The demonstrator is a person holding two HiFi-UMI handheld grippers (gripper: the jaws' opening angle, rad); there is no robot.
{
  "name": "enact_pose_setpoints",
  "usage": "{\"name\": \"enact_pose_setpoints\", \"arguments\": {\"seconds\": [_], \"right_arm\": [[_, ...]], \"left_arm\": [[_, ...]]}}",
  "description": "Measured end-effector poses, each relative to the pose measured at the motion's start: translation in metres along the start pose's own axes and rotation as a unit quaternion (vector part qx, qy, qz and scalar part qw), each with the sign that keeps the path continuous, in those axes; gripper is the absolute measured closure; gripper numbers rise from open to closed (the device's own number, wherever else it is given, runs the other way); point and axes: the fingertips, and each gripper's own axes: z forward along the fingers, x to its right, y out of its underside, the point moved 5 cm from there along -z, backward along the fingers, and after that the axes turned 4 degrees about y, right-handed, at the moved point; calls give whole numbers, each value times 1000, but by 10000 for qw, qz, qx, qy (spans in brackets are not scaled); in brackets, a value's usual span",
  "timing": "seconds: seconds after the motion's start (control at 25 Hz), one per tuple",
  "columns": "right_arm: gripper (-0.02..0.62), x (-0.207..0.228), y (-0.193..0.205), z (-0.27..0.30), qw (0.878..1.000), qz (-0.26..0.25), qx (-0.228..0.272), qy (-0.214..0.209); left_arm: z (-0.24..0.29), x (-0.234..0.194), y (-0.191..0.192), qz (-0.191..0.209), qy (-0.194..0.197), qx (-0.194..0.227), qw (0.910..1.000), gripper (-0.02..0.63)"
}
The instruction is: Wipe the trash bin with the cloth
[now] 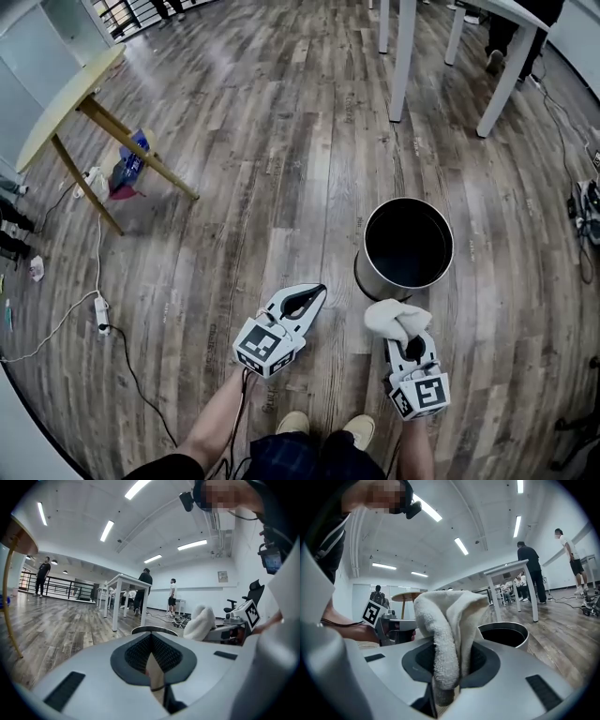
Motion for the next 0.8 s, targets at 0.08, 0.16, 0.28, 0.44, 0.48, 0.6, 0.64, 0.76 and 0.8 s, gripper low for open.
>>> {"name": "enact_pose_setpoints", "arguments": {"seconds": [0.08,0.16,0.28,0.44,0.48,0.6,0.64,0.76,0.8], "right_arm": [[508,-3,-26,-7,10000,-29,-38,34],[508,-9,-54,-19,9999,-25,-91,67],[508,-22,-106,-40,9998,-63,-153,80],[508,-39,-185,-73,9996,-192,-183,139],[508,-43,-206,-81,9995,-240,-160,162],[508,-57,-276,-98,9992,-351,-82,156],[508,-64,-298,-103,9991,-386,-81,137],[508,-81,-354,-119,9989,-450,-75,95],[508,-87,-367,-124,9989,-446,-86,96]], "left_arm": [[-2,6,-32,-7,38,36,10000,609],[-8,14,-65,-39,55,32,10000,609],[-23,28,-118,-59,56,-75,9999,609],[-43,58,-196,289,176,-329,9989,609],[-49,66,-217,311,204,-349,9987,609],[-64,84,-288,269,208,-262,9991,609],[-69,89,-311,249,204,-232,9992,609],[-87,99,-372,264,212,-191,9992,609],[-93,101,-387,271,194,-177,9993,609]]}}
